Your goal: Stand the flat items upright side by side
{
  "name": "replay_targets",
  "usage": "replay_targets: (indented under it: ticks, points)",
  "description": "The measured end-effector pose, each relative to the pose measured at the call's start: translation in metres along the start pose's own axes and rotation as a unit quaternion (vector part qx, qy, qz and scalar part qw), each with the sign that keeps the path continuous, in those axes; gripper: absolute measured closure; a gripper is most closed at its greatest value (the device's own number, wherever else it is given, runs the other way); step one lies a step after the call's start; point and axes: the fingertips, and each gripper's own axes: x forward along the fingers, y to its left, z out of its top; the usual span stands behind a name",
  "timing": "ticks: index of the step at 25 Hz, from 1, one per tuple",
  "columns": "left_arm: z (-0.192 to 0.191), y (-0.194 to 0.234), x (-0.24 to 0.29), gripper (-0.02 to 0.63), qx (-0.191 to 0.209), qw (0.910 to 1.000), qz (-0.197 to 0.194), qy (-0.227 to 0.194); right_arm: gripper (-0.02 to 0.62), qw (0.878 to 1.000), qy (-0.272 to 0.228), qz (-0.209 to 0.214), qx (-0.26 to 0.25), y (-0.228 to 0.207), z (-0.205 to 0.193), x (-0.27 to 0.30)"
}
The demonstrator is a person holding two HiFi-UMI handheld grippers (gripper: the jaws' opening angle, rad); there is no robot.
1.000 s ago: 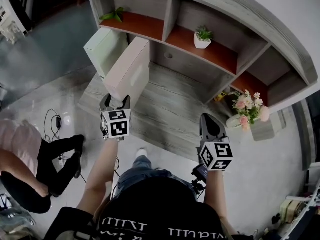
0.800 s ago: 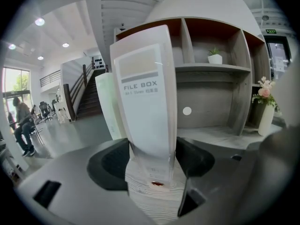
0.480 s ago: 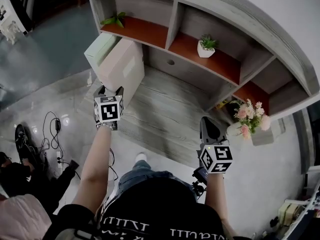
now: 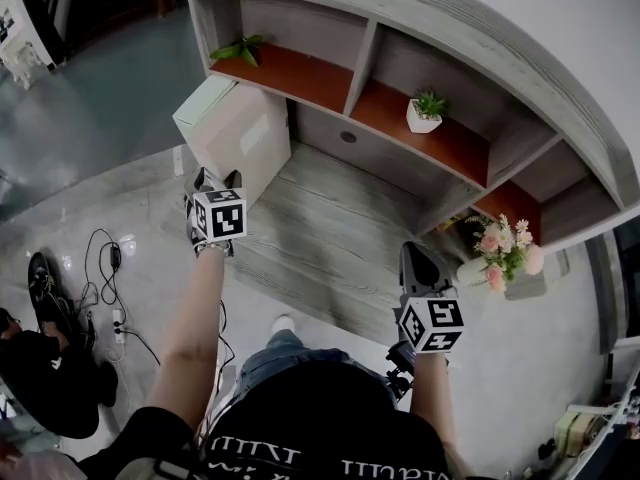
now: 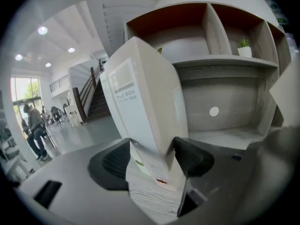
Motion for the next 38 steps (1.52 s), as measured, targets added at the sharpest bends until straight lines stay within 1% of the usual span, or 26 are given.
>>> replay_targets:
  ticks: [2, 3, 4, 6, 8, 10, 11, 12, 14, 17, 21, 26, 28, 31, 34, 36, 38]
  points:
    - [0.0, 0.002, 0.001, 0.327, 0.035, 0.999, 0.027, -0.006, 0.58, 1.0, 0.002, -0.001, -0.001, 0.003, 0.0, 0.002]
    - [-0.001, 0.001, 0.001, 0.339, 0.044, 0.9983, 0.036, -0.011, 0.58, 1.0, 0.002, -0.001, -0.001, 0.004, 0.0, 0.003]
    - [-0.003, 0.0, 0.0, 0.353, 0.045, 0.9981, 0.04, -0.017, 0.58, 1.0, 0.003, -0.001, -0.001, 0.006, 0.0, 0.003]
    - [-0.007, -0.002, -0.001, 0.357, 0.033, 0.9986, 0.035, -0.023, 0.58, 1.0, 0.005, -0.001, -0.002, 0.01, -0.001, 0.005]
    - [-0.012, -0.006, 0.001, 0.356, 0.016, 0.9995, 0.019, -0.018, 0.58, 1.0, 0.008, -0.001, -0.002, 0.013, -0.002, 0.006]
    - [-0.016, -0.01, 0.006, 0.303, 0.007, 1.0, 0.003, -0.006, 0.58, 1.0, 0.011, -0.002, -0.002, 0.016, -0.003, 0.007]
    - [-0.018, -0.011, 0.01, 0.29, 0.006, 1.0, 0.001, 0.001, 0.58, 1.0, 0.013, -0.002, -0.002, 0.018, -0.004, 0.007]
    - [-0.019, -0.01, 0.013, 0.285, 0.005, 0.9999, 0.005, 0.007, 0.58, 1.0, 0.015, -0.003, -0.002, 0.019, -0.006, 0.007]
    - [-0.021, -0.006, 0.02, 0.277, -0.004, 0.9996, 0.024, 0.018, 0.58, 1.0, 0.019, -0.004, -0.002, 0.022, -0.008, 0.008]
    - [-0.02, -0.005, 0.03, 0.258, -0.034, 0.9982, 0.044, 0.023, 0.58, 1.0, 0.027, -0.007, -0.004, 0.028, -0.012, 0.009]
    - [-0.011, -0.014, 0.043, 0.263, -0.059, 0.9972, 0.038, 0.027, 0.58, 0.999, 0.033, -0.015, -0.004, 0.032, -0.012, 0.013]
    - [-0.005, -0.013, 0.054, 0.265, -0.081, 0.9945, 0.056, 0.033, 0.58, 0.999, 0.036, -0.022, 0.0, 0.037, -0.012, 0.021]
    - [-0.005, -0.014, 0.054, 0.265, -0.081, 0.9947, 0.056, 0.027, 0.58, 0.999, 0.035, -0.022, 0.001, 0.039, -0.011, 0.026]
    - [-0.005, -0.017, 0.052, 0.264, -0.074, 0.9965, 0.035, 0.018, 0.58, 0.999, 0.033, -0.016, 0.0, 0.045, -0.008, 0.038]
    - [-0.008, -0.014, 0.047, 0.22, -0.065, 0.9975, 0.026, 0.01, 0.58, 0.999, 0.032, -0.002, -0.005, 0.056, -0.005, 0.049]
    - [-0.008, -0.01, 0.043, 0.155, -0.058, 0.9979, 0.028, 0.002, 0.58, 0.999, 0.03, 0.008, -0.009, 0.063, -0.003, 0.055]
    - [-0.006, -0.007, 0.041, 0.138, -0.055, 0.9983, 0.018, -0.005, 0.58, 0.999, 0.028, 0.016, -0.012, 0.069, 0.0, 0.059]
